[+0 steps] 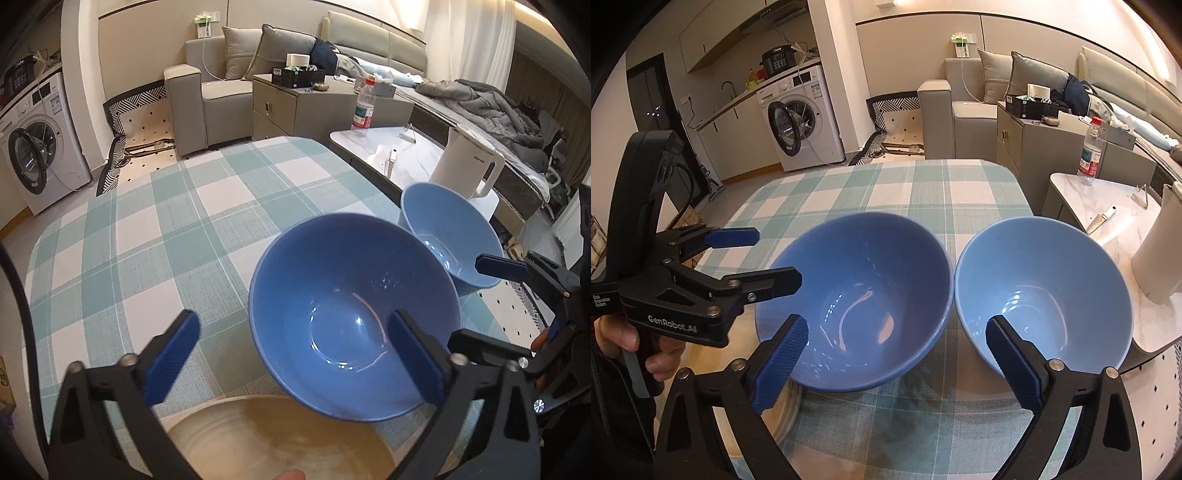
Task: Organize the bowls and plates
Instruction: 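Withdraw both open tools up from the nested blue bowls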
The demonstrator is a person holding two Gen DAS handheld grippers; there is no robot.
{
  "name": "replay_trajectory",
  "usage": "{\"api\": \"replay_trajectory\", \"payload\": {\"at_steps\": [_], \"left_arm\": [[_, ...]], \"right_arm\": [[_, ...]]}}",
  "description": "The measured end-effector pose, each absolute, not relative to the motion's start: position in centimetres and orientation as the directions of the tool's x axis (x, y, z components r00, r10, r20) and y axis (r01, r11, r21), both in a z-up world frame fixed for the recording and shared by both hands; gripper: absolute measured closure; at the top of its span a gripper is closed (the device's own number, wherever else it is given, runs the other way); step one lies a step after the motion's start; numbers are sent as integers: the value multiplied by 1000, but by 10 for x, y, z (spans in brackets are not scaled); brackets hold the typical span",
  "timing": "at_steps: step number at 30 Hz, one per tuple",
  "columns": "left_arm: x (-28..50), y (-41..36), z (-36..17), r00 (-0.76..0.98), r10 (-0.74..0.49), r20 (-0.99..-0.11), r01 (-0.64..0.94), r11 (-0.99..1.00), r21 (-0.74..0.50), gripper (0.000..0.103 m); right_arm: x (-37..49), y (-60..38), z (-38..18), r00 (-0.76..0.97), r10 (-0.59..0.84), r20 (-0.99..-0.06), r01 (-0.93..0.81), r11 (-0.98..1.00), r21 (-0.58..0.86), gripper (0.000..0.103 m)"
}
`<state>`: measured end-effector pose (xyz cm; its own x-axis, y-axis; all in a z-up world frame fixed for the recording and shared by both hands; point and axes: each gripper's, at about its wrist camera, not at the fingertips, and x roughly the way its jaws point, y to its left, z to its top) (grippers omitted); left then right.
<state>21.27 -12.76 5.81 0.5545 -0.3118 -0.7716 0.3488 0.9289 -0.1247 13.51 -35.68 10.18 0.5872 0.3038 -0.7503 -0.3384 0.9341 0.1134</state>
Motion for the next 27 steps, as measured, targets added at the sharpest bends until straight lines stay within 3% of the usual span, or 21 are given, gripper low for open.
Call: {"api": "replay_trajectory", "payload": {"at_steps": [27], "left_arm": [[228, -151, 92, 612, -321, -723, 376, 922, -90, 0]], "right_arm": [[137, -413, 132, 674, 239, -698, -220, 968, 119, 1]]}}
